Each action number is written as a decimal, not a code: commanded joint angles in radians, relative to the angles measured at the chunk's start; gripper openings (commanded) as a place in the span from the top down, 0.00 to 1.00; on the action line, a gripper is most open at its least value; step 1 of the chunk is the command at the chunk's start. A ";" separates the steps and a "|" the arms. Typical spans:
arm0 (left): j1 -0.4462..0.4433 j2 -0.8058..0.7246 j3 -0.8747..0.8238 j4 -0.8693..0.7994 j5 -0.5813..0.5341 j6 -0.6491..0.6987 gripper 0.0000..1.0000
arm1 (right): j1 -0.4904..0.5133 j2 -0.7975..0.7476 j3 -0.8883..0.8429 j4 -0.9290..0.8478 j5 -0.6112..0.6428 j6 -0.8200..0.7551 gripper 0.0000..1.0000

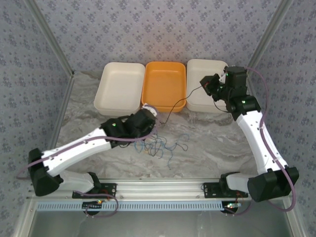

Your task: Untangle the cables

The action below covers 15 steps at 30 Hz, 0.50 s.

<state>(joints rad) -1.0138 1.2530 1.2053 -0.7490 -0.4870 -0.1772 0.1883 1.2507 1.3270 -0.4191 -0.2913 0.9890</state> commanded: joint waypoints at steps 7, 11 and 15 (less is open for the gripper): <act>0.172 -0.047 -0.013 0.038 0.248 0.012 1.00 | 0.032 0.026 0.053 0.006 0.023 -0.048 1.00; 0.172 0.101 -0.020 0.013 0.288 0.016 0.96 | 0.043 0.008 0.012 0.000 0.057 -0.065 1.00; 0.134 0.222 -0.060 0.039 0.294 -0.035 0.70 | 0.039 -0.008 -0.016 -0.039 0.100 -0.098 1.00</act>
<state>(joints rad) -0.8524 1.4357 1.1809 -0.7120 -0.2237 -0.1795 0.2298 1.2678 1.3323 -0.4236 -0.2409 0.9382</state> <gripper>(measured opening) 0.252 0.071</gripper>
